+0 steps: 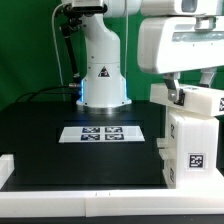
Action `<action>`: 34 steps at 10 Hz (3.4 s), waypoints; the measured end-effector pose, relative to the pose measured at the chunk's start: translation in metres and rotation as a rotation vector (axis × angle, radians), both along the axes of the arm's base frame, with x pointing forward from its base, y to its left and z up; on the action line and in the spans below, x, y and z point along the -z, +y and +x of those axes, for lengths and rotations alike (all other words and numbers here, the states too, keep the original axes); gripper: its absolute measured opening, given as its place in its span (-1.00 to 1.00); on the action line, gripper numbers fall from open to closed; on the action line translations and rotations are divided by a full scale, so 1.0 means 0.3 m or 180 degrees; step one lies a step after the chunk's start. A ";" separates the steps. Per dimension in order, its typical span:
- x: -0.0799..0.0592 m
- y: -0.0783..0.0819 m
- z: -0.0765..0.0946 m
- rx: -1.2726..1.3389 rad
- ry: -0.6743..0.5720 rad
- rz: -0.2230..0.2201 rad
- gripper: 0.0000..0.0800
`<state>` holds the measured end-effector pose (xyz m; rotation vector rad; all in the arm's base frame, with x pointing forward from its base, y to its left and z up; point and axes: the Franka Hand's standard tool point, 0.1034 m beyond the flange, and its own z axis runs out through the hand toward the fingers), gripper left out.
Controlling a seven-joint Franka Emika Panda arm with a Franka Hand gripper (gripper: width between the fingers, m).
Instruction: Assemble cabinet
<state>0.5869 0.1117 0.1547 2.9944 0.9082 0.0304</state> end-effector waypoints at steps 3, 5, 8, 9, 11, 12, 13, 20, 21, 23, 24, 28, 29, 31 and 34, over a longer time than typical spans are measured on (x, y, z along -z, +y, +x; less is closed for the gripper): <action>0.001 0.002 0.000 0.0760 -0.0004 0.0017 0.40; 0.002 0.002 -0.001 0.1195 -0.0006 0.0026 0.40; 0.003 0.006 -0.002 0.1927 -0.0014 0.0051 0.40; 0.004 0.013 -0.002 0.2378 -0.0052 0.0118 0.40; 0.004 0.020 -0.002 0.2850 -0.0076 0.0168 0.40; 0.002 0.029 -0.001 0.3331 -0.0083 0.0199 0.40; 0.001 0.032 0.000 0.3553 -0.0081 0.0220 0.40; 0.002 0.046 -0.003 0.5194 -0.0001 0.0345 0.40; 0.003 0.055 -0.005 0.5532 0.0015 0.0396 0.40; 0.004 0.068 -0.001 0.6290 0.0098 0.0546 0.40; 0.004 0.074 0.001 0.6640 0.0151 0.0603 0.40; 0.005 0.080 0.002 0.7171 0.0310 0.0667 0.44; -0.003 0.072 0.006 0.7050 0.0330 0.0701 0.86; -0.044 0.085 0.013 0.7020 0.0341 0.0784 0.99; -0.076 0.090 0.021 0.6915 0.0356 0.0866 0.99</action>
Offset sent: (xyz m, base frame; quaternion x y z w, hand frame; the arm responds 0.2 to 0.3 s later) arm 0.0000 0.0000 0.0000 0.0000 0.0000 0.1938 0.9810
